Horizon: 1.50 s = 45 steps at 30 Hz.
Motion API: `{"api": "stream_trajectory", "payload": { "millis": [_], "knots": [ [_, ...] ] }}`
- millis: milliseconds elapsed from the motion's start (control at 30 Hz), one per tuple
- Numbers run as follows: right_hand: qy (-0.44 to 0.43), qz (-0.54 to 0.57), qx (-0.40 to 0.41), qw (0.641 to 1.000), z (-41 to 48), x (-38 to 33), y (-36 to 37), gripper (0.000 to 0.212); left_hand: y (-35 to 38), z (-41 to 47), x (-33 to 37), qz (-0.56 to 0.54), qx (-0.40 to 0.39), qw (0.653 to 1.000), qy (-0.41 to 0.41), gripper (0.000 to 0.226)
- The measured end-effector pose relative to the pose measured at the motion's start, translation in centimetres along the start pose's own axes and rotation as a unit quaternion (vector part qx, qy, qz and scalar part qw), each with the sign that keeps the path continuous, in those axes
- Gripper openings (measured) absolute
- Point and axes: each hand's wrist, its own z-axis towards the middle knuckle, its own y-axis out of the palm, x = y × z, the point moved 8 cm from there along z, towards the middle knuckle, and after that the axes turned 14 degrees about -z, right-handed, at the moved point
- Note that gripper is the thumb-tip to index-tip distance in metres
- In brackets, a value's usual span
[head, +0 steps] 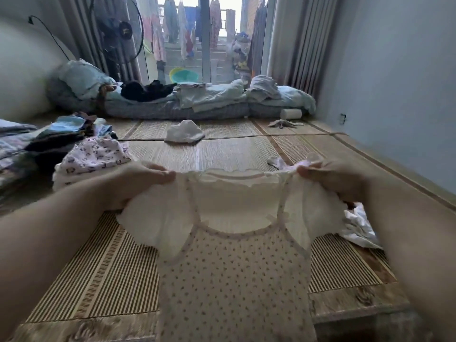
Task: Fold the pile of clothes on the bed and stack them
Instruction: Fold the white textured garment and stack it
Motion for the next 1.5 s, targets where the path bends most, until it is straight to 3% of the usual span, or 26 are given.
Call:
{"api": "stream_trajectory", "payload": {
  "millis": [133,200,300,433,533,600,667,767,833,967,1033,1100,1167,1233,1267,1367,1500],
  "knots": [
    [0.057,-0.176,0.013,0.983,8.0,5.1,5.2,0.040,2.2,4.4,-8.5,-0.030,0.006,0.995,-0.093,0.027],
    [0.096,-0.215,0.011,0.972,10.5,7.5,7.9,0.036,2.6,6.3,-11.4,0.033,0.037,0.994,-0.098,0.021],
    [0.128,-0.269,0.021,0.954,12.3,10.4,10.2,0.033,3.4,7.8,-14.1,0.179,0.062,0.979,-0.071,0.027],
    [0.135,-0.268,0.014,0.954,11.5,12.0,9.4,0.052,2.7,7.4,-15.5,0.159,0.028,0.982,-0.099,0.045],
    [0.152,-0.229,-0.048,0.960,9.3,13.0,9.0,0.049,1.4,5.9,-16.3,0.198,-0.005,0.966,-0.169,0.036],
    [0.160,-0.194,-0.050,0.967,7.6,13.3,8.8,0.023,0.7,4.9,-16.5,0.170,-0.010,0.967,-0.188,0.024],
    [0.166,-0.152,-0.009,0.974,6.4,12.5,8.6,0.011,0.4,4.1,-16.2,0.098,0.012,0.978,-0.186,0.016],
    [0.154,-0.109,0.072,0.979,5.7,9.5,8.6,0.011,1.1,3.7,-14.2,0.079,0.045,0.986,-0.136,0.011],
    [0.131,-0.095,0.071,0.984,5.8,6.8,10.0,0.007,3.5,3.4,-12.5,0.013,0.020,0.993,-0.113,0.016],
    [0.134,-0.009,-0.082,0.988,6.1,3.7,15.9,0.015,10.6,1.8,-11.8,-0.104,-0.148,0.962,-0.202,0.017],
    [0.150,0.021,-0.143,0.978,6.0,3.8,17.8,0.016,12.4,1.1,-12.3,-0.123,-0.189,0.950,-0.218,0.018],
    [0.161,0.072,-0.104,0.979,6.6,4.6,17.6,0.015,11.8,1.9,-12.7,-0.142,-0.126,0.968,-0.162,0.019],
    [0.162,0.051,0.028,0.985,7.3,6.4,14.9,0.016,8.9,3.1,-12.9,-0.098,0.006,0.992,-0.075,0.017],
    [0.163,-0.044,0.122,0.978,7.6,7.9,12.4,0.026,5.7,4.0,-13.3,0.087,0.115,0.989,-0.029,0.017],
    [0.166,-0.084,0.121,0.975,7.7,8.4,12.1,0.033,4.7,4.3,-13.7,0.176,0.135,0.974,-0.041,0.021],
    [0.170,-0.149,0.005,0.974,8.4,8.8,14.2,0.032,4.9,4.7,-15.5,0.236,0.077,0.962,-0.115,0.038],
    [0.135,-0.163,-0.021,0.977,8.8,7.8,14.9,0.013,7.6,5.2,-14.6,0.186,0.025,0.978,-0.086,0.019]
  ]
}}
